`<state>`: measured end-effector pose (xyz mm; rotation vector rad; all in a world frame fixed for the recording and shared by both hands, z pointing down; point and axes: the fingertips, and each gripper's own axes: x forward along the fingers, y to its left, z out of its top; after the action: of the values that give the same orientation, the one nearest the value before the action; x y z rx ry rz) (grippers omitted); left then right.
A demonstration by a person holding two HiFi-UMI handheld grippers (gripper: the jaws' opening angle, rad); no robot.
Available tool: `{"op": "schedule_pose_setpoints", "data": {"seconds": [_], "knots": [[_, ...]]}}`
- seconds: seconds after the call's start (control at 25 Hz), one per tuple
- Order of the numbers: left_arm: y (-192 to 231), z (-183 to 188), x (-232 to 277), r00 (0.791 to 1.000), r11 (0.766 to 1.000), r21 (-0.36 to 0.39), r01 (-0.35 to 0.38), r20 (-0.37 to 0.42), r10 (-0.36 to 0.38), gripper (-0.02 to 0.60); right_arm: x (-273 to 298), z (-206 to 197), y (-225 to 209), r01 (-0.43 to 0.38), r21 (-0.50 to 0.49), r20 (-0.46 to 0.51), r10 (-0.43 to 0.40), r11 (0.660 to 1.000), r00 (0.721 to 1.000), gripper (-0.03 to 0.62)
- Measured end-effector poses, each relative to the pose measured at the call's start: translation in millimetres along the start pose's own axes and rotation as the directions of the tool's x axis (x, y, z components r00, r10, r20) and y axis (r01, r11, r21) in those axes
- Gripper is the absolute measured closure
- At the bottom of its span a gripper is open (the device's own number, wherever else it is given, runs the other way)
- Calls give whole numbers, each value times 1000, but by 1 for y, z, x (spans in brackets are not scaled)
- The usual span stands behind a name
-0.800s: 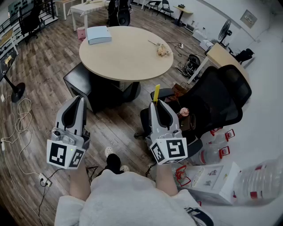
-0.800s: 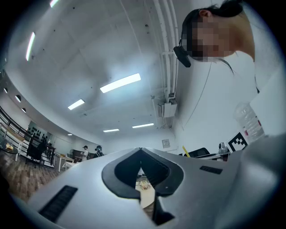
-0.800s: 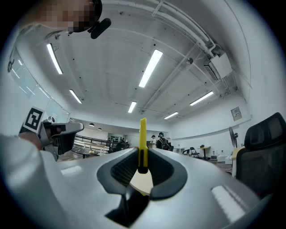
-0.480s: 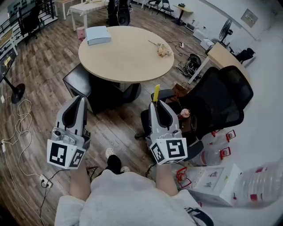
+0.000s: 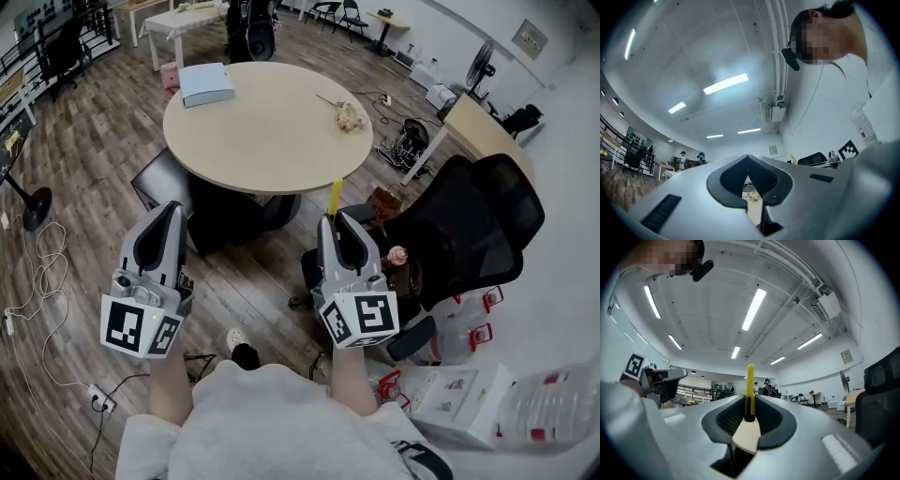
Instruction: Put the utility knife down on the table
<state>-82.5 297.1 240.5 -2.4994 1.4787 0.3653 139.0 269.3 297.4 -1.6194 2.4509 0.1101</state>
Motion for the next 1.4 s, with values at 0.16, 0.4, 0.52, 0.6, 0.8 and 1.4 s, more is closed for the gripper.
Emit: {"op": "schedule_pose_setpoints", "data": {"seconds": [0.16,0.4,0.52,0.6,0.8,1.4], "knots": [[17,-6,24,1000,1000,4,10,2,-10,574,28,-2,-7,2,-7,9,-2,1000,1000,520],[41,-17,57,1000,1000,4,28,5,-28,574,65,-10,-17,14,-5,12,-14,1000,1000,520],[50,-23,70,999,999,1,35,5,-35,574,80,-14,-21,17,-7,10,-17,1000,1000,520],[57,-25,76,999,999,-1,41,10,-41,574,90,-16,-22,19,-7,8,-19,1000,1000,520],[77,-32,85,999,999,-4,44,9,-44,574,113,-20,-18,17,-2,16,-17,1000,1000,520],[109,-62,106,999,998,-34,48,-23,-48,574,146,-37,-26,44,-6,0,-44,999,999,520]]}}
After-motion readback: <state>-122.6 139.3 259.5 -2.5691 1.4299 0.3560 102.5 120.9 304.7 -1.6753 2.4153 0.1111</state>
